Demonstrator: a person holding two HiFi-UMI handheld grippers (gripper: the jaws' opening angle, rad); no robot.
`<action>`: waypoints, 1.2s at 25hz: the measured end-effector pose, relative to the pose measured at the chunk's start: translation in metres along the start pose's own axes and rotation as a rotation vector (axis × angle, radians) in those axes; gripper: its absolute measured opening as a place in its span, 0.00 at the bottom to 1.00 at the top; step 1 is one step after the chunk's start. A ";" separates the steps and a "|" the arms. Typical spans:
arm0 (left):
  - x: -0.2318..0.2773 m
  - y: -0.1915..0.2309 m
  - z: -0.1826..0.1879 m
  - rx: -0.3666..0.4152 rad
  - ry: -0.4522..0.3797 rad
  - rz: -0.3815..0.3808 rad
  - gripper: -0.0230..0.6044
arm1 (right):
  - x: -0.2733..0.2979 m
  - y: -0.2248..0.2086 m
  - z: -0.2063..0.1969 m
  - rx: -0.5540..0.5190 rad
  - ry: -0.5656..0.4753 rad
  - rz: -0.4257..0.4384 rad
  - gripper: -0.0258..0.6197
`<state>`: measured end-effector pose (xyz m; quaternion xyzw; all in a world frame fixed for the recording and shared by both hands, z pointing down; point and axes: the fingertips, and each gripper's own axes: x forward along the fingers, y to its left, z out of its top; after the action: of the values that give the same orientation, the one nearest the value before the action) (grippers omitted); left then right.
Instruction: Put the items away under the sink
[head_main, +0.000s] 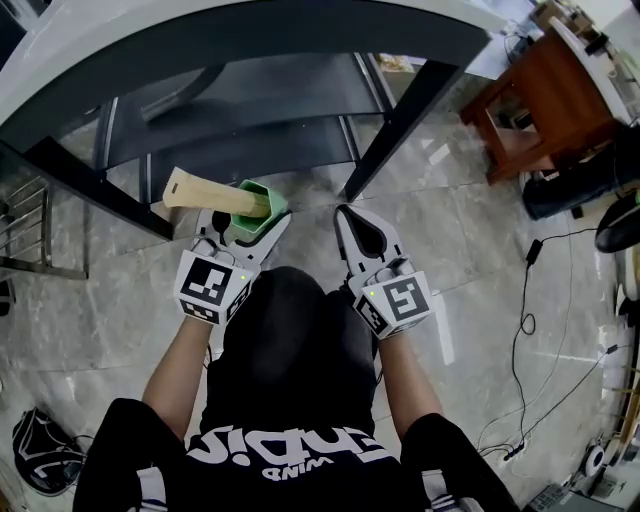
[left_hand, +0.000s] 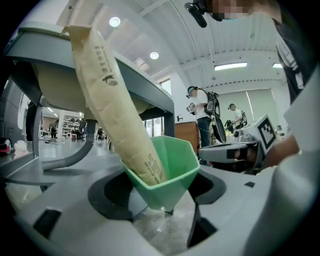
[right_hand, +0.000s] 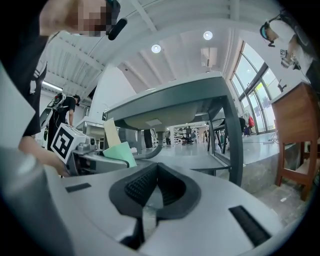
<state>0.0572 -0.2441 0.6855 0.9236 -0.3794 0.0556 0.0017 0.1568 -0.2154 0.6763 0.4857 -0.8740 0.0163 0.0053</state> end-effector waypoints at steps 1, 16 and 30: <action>0.001 -0.002 -0.001 0.003 0.005 -0.002 0.57 | -0.001 -0.002 0.001 0.001 -0.005 -0.001 0.07; 0.031 0.046 0.006 0.033 0.036 0.045 0.57 | 0.042 -0.011 0.020 -0.019 -0.037 0.049 0.07; 0.083 0.090 -0.002 0.065 0.072 0.077 0.57 | 0.046 -0.029 0.006 -0.006 -0.015 0.013 0.07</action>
<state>0.0527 -0.3662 0.6932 0.9052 -0.4124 0.1011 -0.0168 0.1571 -0.2695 0.6718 0.4803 -0.8771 0.0100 0.0000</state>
